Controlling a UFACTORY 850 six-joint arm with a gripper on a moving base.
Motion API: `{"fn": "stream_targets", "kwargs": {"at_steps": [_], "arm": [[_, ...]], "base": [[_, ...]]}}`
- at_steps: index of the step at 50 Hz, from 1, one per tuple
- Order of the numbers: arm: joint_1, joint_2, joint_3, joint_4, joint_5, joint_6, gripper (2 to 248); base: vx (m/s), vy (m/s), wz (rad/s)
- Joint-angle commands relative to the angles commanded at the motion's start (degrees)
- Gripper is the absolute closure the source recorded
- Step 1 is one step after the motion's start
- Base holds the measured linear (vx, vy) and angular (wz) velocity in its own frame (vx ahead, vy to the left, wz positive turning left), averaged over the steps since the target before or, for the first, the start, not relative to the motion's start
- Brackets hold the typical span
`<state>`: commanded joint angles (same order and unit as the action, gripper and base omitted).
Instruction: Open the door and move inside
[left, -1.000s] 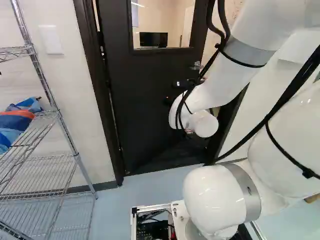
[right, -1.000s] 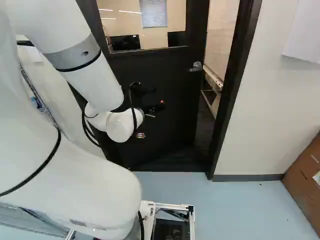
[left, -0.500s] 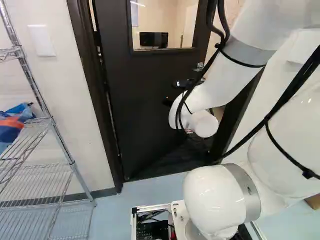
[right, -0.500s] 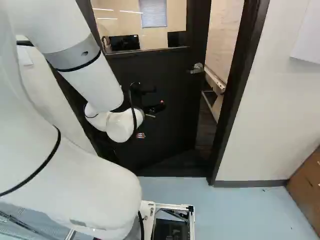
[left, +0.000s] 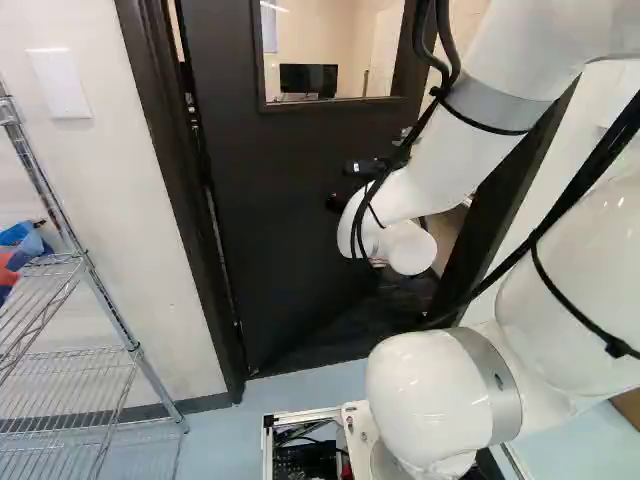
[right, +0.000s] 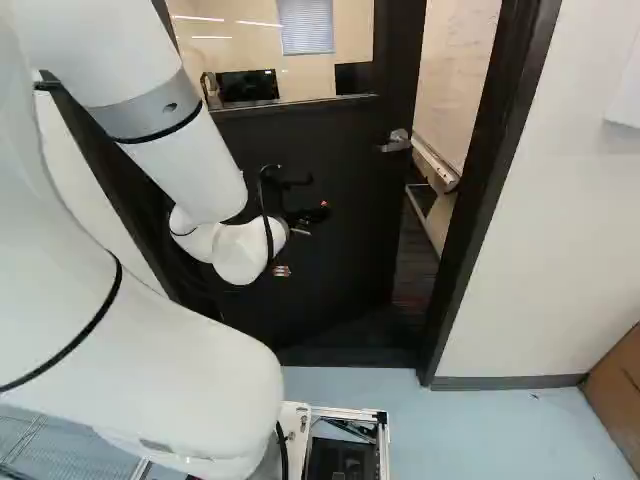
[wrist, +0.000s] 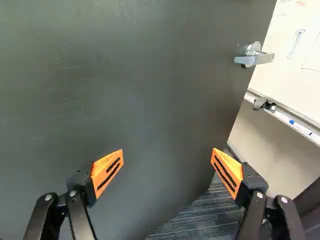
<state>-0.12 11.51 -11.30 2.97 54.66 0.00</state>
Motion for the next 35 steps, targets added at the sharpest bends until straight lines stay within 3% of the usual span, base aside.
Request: {"fn": "stream_targets", "kwargs": {"at_steps": [16,35], "arm": [[0.0,0.0,0.0,0.0,0.0,0.0,3],[0.0,0.0,0.0,0.0,0.0,0.0,3]], "base": [[0.116,0.004,0.001],[0.006,0.0,0.001]]}}
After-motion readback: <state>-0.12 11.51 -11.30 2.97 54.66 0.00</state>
